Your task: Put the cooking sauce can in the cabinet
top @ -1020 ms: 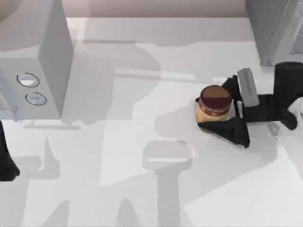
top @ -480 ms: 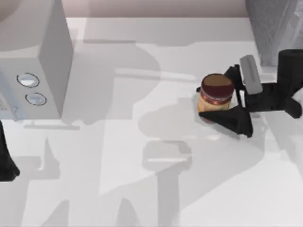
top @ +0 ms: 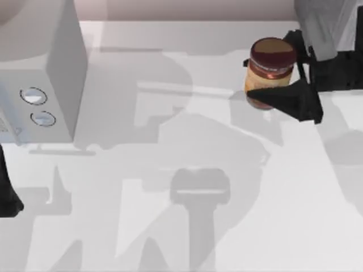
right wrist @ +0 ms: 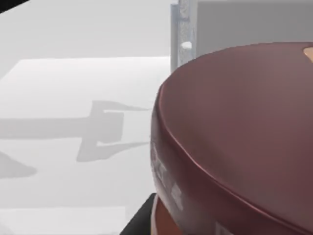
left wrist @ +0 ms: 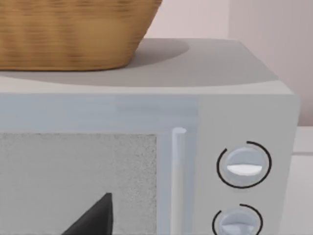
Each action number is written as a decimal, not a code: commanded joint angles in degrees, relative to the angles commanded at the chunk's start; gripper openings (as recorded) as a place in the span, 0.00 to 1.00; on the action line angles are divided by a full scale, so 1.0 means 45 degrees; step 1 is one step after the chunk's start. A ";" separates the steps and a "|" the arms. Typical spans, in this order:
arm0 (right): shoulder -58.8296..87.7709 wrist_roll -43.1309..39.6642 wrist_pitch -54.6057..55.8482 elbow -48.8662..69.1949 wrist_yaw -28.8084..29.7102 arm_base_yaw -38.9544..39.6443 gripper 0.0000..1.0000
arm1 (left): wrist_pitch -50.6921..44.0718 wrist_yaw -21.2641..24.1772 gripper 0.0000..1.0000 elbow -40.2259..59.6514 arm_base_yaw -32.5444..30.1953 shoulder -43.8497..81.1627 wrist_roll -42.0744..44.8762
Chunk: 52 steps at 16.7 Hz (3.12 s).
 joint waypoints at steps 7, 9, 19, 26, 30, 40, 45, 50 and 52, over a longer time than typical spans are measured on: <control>-0.0302 0.0092 -0.0290 0.0002 -0.0032 0.0022 0.00 | 0.0000 0.0000 1.00 0.0000 0.0000 0.0000 0.0000; -0.0570 0.0533 -0.0554 -0.0496 0.0139 0.0080 0.00 | 0.0000 0.0000 1.00 0.0000 0.0000 0.0000 0.0000; -0.8671 0.2838 -0.2613 -0.6284 0.5545 0.0084 0.00 | 0.0000 0.0000 1.00 0.0000 0.0000 0.0000 0.0000; -1.8690 0.4502 -0.3740 -1.1238 1.2006 -0.0786 0.00 | 0.0000 0.0000 1.00 0.0000 0.0000 0.0000 0.0000; -2.2967 0.5701 -0.3983 -1.3404 1.5201 -0.1296 0.00 | 0.0000 0.0000 1.00 0.0000 0.0000 0.0000 0.0000; -2.5418 0.6519 -0.3928 -1.4697 1.7531 -0.1599 0.00 | 0.0000 0.0000 1.00 0.0000 0.0000 0.0000 0.0000; -2.4186 0.6675 -0.4625 -1.3575 1.7647 -0.1295 0.00 | 0.0000 0.0000 1.00 0.0000 0.0000 0.0000 0.0000; -2.0429 0.6796 -0.6143 -0.9295 1.8033 -0.0667 0.00 | 0.0000 0.0000 1.00 0.0000 0.0000 0.0000 0.0000; -1.8703 0.6751 -0.6754 -0.6838 1.8254 -0.0436 0.00 | 0.0000 0.0000 1.00 0.0000 0.0000 0.0000 0.0000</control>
